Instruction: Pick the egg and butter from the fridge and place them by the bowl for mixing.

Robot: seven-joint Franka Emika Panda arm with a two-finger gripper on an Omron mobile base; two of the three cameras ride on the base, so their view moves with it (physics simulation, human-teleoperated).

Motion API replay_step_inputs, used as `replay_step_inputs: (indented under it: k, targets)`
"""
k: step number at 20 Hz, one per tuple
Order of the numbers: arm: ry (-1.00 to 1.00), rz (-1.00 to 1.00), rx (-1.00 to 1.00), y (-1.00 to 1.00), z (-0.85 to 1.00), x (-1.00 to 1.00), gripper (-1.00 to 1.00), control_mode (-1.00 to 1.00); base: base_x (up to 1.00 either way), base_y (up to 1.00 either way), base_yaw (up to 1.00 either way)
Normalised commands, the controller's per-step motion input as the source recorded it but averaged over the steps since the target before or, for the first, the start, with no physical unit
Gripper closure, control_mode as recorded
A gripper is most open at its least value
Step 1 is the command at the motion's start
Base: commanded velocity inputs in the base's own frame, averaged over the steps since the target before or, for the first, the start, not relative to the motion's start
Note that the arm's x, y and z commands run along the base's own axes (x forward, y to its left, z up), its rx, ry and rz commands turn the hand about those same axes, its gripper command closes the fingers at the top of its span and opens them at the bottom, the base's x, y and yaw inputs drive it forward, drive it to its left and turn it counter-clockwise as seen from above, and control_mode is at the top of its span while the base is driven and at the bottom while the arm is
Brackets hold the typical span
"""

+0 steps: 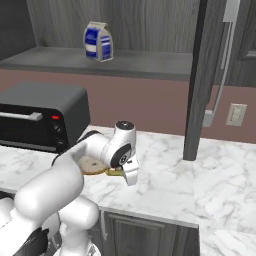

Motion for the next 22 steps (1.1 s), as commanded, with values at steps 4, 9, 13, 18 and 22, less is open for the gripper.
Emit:
replay_step_inputs:
  k: [4,9,13,18,22]
  targets:
    - [0.0,-0.01,0.0,0.0,-0.3,0.12,1.0,-1.0,0.0,0.0,0.0]
    - [0.0,-0.03,0.0,0.01,-0.28,0.1,1.0,-1.0,0.0,0.0,0.0]
    - [0.0,-0.05,0.0,0.05,-0.32,0.07,1.0,-1.0,0.0,0.0,0.0]
    - [0.01,-0.07,0.04,0.03,-0.22,0.22,1.0,-1.0,0.0,0.0,0.0]
    - [0.0,-0.05,0.07,0.03,-0.15,0.18,1.0,-1.0,0.0,0.0,0.0]
